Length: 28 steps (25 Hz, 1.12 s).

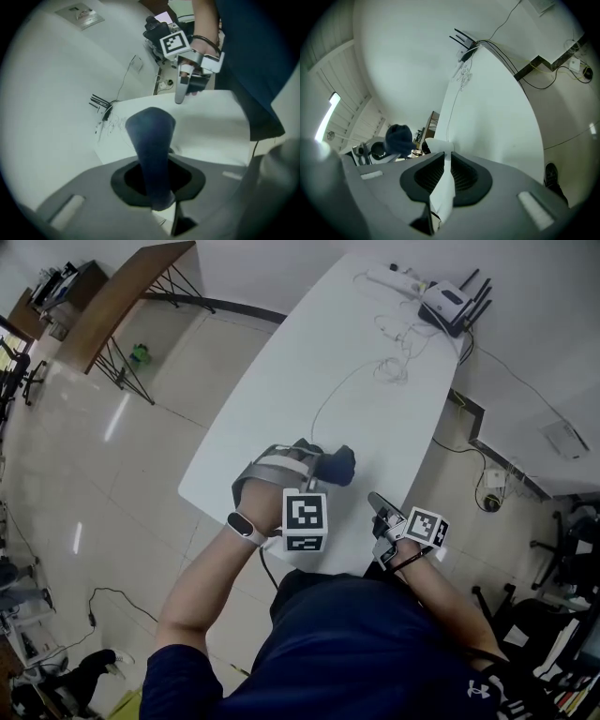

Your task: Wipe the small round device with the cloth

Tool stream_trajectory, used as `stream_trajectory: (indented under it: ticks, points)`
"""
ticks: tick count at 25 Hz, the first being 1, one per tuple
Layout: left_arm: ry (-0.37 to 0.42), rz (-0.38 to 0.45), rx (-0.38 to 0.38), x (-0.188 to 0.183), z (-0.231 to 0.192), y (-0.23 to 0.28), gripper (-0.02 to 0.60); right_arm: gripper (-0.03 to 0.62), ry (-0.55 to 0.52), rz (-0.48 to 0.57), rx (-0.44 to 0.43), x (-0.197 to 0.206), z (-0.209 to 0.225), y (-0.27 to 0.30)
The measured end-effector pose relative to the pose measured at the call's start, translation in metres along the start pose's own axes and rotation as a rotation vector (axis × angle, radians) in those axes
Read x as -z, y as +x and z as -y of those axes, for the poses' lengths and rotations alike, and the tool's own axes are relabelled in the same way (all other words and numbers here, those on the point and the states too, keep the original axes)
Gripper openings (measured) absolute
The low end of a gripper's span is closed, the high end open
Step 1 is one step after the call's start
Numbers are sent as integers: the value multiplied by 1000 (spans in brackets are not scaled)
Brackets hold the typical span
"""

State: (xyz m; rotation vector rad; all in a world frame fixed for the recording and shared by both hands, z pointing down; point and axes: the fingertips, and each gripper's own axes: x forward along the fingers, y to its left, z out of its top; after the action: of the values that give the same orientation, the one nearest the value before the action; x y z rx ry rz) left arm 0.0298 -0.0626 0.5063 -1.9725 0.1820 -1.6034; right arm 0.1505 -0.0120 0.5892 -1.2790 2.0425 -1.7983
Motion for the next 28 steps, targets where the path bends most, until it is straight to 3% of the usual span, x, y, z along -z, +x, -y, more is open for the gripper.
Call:
stream_trajectory:
  ticks: [2,3,5,7,9,10,12,15,18,23,28]
  points:
    - [-147,46,38,-1,26,-2,64,49,-3,-7,-4,-1,-1,0]
    - [-284,91,90,-1,41,-2,64,49,-6,-12,-7,-1,-2,1]
    - [-665,211,217,0,65,1,64,49,-19,-23,-12,0,-5,4]
    - [-1105,350,321,6,76,-3,64,41,-40,-36,-17,2,-10,8]
    - [-1492,521,363,14,75,-14,63,34,-69,-53,-28,5,-19,12]
    - [-1630,607,353,20,73,-20,63,34,-86,-62,-35,6,-25,13]
    - [-1805,730,301,33,72,-29,63,32,-131,-74,-46,6,-37,16]
    - [-1918,791,229,40,81,-36,63,29,-213,-82,-60,4,-59,18]
    - [-1961,839,202,29,87,-44,63,29,-324,-88,-86,2,-88,17]
    - [-1882,840,253,-4,83,-52,63,29,-666,-154,-62,3,-121,12]
    - [-1855,817,308,-18,81,-51,63,29,-746,-101,-113,3,-144,3]
